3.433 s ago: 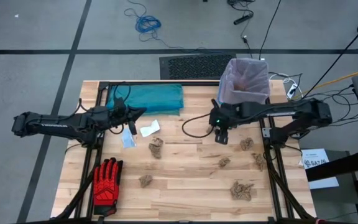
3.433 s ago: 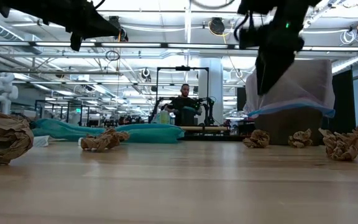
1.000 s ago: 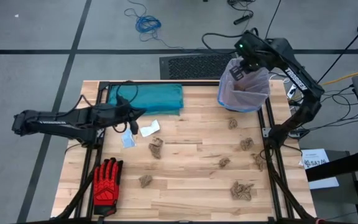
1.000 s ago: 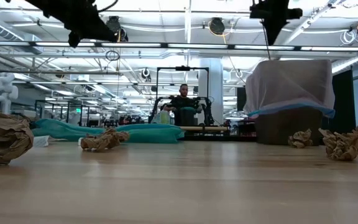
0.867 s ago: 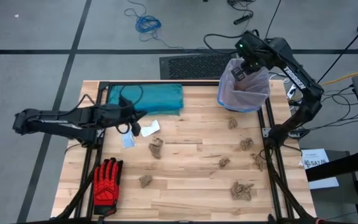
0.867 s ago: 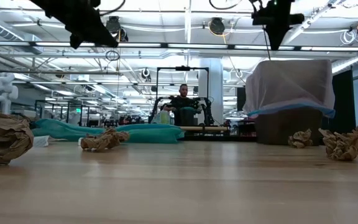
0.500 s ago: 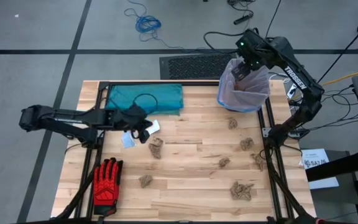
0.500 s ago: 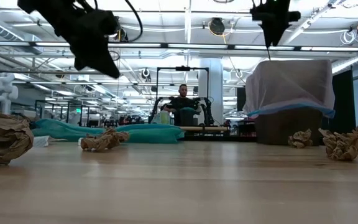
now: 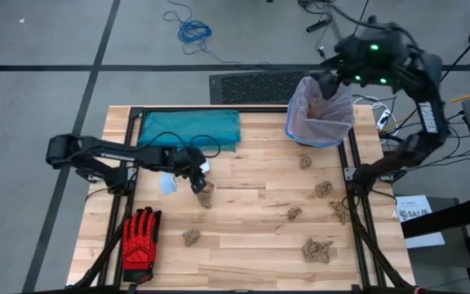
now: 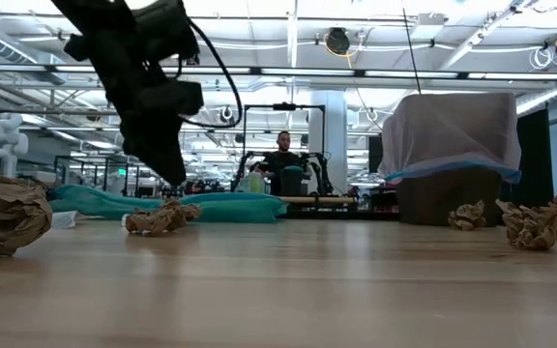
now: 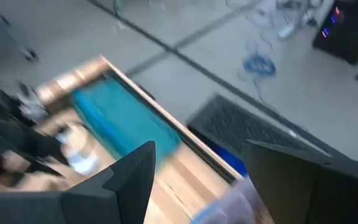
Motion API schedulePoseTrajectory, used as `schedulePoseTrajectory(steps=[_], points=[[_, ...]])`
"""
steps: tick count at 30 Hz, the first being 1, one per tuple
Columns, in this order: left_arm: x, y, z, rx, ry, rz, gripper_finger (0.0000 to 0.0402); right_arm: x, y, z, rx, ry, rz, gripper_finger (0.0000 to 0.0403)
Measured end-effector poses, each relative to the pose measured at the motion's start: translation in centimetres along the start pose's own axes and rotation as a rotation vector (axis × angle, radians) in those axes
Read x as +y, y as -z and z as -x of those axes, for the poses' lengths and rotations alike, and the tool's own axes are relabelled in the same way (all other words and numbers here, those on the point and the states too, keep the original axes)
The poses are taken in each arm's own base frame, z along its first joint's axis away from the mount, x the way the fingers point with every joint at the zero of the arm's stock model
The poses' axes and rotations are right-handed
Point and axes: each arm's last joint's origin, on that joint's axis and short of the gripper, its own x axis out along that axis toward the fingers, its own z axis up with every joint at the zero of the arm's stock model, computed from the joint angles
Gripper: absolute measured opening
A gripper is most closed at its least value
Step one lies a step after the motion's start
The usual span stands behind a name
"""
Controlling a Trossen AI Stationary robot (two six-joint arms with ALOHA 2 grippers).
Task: Place trash/remove bag and relplace
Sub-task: Put the white paper into the trash bin
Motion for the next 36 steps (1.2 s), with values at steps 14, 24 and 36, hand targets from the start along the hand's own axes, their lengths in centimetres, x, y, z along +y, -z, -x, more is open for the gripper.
schedulePoseTrajectory(steps=[14,24,36], points=[[1.6,-0.1,-4.4,0.104,0.0,-0.008,0.0138,0.5,0.5,0.4,0.03,0.001,-0.041,0.0226],[1.7,-1.0,-4.6,0.097,-0.013,0.006,0.0008,0.2,1.3,-3.0,0.217,0.202,0.037,0.0064],[0.1,-5.4,-0.9,-0.025,0.025,0.001,0.0001,-1.4,0.9,-6.6,0.297,0.335,0.067,0.0004]])
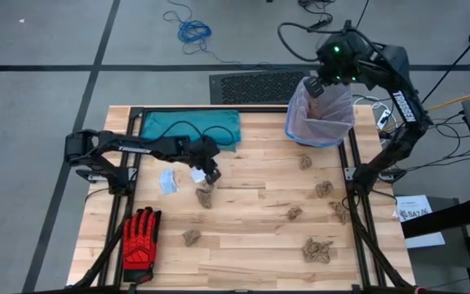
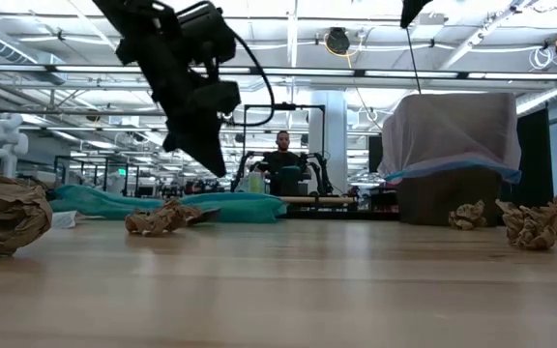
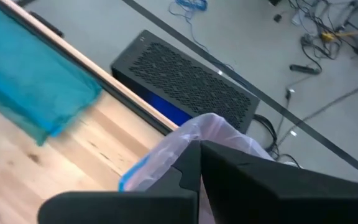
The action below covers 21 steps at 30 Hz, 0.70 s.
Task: Place trash/remove bag and relplace
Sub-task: Put the white paper into the trash bin
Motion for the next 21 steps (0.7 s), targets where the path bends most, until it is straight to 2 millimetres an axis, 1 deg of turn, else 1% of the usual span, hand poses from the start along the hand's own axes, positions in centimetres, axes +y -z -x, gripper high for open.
schedulePoseTrajectory(steps=[3,5,8,10,13,16,19,21], points=[[-0.2,-0.3,0.3,0.004,0.041,0.002,0.0003,-0.3,-0.2,-0.7,0.016,0.016,0.003,0.001],[-0.3,-0.1,0.2,0.034,0.074,0.002,0.0013,-0.3,-0.3,-0.8,0.019,0.017,0.006,0.0012],[-0.5,0.2,-0.6,0.071,0.067,-0.005,0.0043,-0.4,-0.3,-0.8,0.02,0.019,0.015,0.0013],[-0.4,0.7,-1.2,0.107,0.019,-0.008,0.0069,-0.4,-0.3,-0.8,0.019,0.019,0.017,0.0013],[-0.3,0.9,-2.1,0.111,-0.055,-0.016,0.0111,-0.4,-0.2,-0.8,0.019,0.018,0.024,0.0013],[-0.2,1.1,-3.1,0.125,-0.082,-0.017,0.0146,-0.4,-0.2,-0.8,0.019,0.018,0.027,0.0013],[0.0,1.6,-4.2,0.167,-0.095,-0.017,0.0169,-0.4,-0.2,-0.7,0.018,0.018,0.027,0.0013],[0.1,1.9,-5.0,0.201,-0.093,-0.017,0.0176,-0.4,-0.2,-0.7,0.018,0.018,0.027,0.0013]])
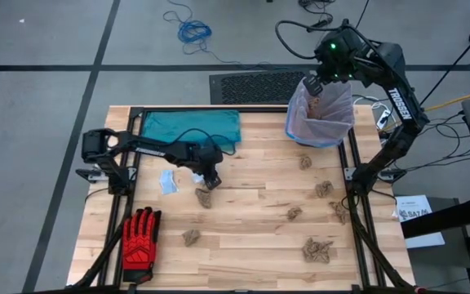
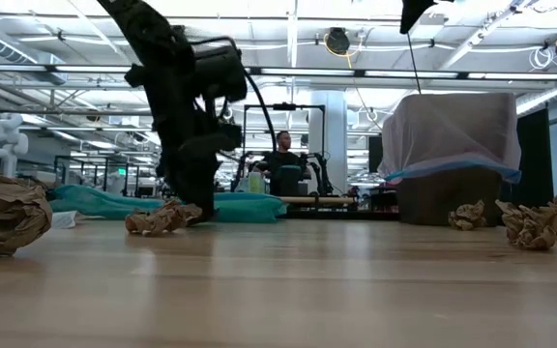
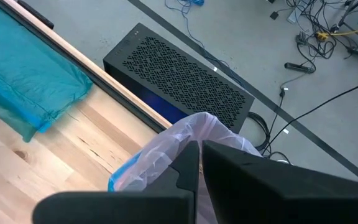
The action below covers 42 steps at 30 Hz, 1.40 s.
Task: Place trash/remove bag and relplace
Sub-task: Put the white paper into the trash bin
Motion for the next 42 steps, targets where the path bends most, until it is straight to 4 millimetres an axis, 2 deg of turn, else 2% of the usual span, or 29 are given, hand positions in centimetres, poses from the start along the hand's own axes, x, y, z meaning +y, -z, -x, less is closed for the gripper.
schedulePoseTrajectory(steps=[6,9,13,14,19,26,36,39,42], points=[[0.0,0.2,-1.3,0.033,-0.024,0.021,0.0164,0.0,0.0,0.0,0.0,0.0,0.0,0.0013],[-0.1,0.1,-1.1,0.025,-0.029,0.02,0.0124,0.0,0.0,0.0,0.0,0.0,0.0,0.0013],[0.0,0.0,-0.6,0.013,-0.03,0.019,0.0027,0.0,0.0,0.0,0.0,0.0,0.01,0.0013],[-0.1,-0.1,-0.4,0.008,-0.028,0.02,0.0014,0.0,0.0,0.0,0.0,0.0,0.014,0.0013],[-0.5,-1.2,0.7,-0.026,-0.011,0.022,0.0002,0.0,0.0,0.0,0.0,0.0,0.015,0.0013],[-0.7,-2.0,3.7,-0.072,0.009,-0.002,0.0001,0.0,0.0,0.0,0.0,-0.001,0.019,0.0013],[-0.1,-3.0,9.9,-0.257,0.038,0.028,0.0,0.3,0.0,0.0,0.007,-0.101,0.023,0.0013],[0.3,-2.9,11.9,-0.33,0.056,0.048,0.0,0.4,-0.1,-0.4,0.016,-0.1,0.022,0.0009],[1.0,-2.7,13.9,-0.394,0.072,0.086,0.0,0.4,0.1,-1.6,0.066,-0.089,0.024,0.0002]])
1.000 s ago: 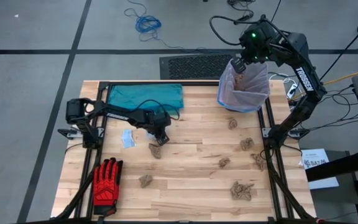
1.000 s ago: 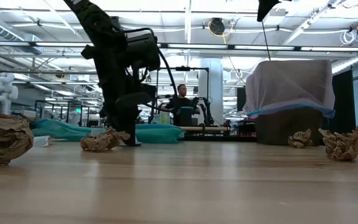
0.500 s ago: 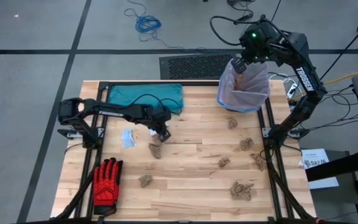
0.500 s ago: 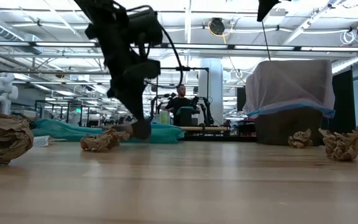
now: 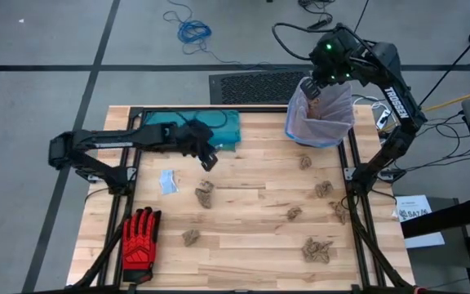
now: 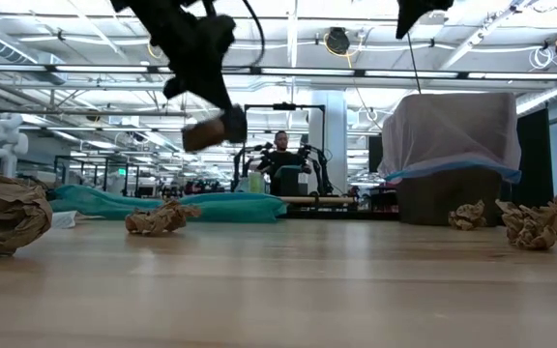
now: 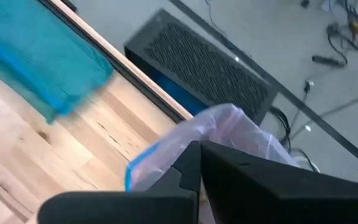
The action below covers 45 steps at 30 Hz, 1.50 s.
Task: Place trash/remove bag and relplace
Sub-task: Put the white paper into the trash bin
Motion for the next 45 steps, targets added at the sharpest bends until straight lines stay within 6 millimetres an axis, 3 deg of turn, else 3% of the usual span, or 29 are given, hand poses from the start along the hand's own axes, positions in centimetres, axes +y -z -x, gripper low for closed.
schedulePoseTrajectory(steps=[9,15,19,29,39,45], points=[[1.1,-0.8,5.8,-0.212,-0.006,0.043,0.0,0.7,2.3,-7.1,0.301,0.029,0.052,0.0],[1.6,-0.8,7.8,-0.286,-0.023,0.06,0.0,1.6,4.7,-11.0,0.49,-0.031,0.044,0.0],[1.7,-0.8,8.3,-0.303,-0.022,0.062,0.0,2.3,5.8,-12.3,0.563,-0.048,0.021,0.0],[1.7,-0.8,8.3,-0.303,-0.022,0.062,0.0,6.4,5.5,-11.8,0.539,-0.461,-0.051,0.0],[1.7,-0.8,8.3,-0.309,-0.019,0.061,0.0,11.8,4.9,-10.4,0.419,-0.679,-0.005,0.0],[1.2,-1.8,8.7,-0.408,0.046,0.06,0.0,12.0,4.1,-8.9,0.282,-0.724,-0.032,0.0]])
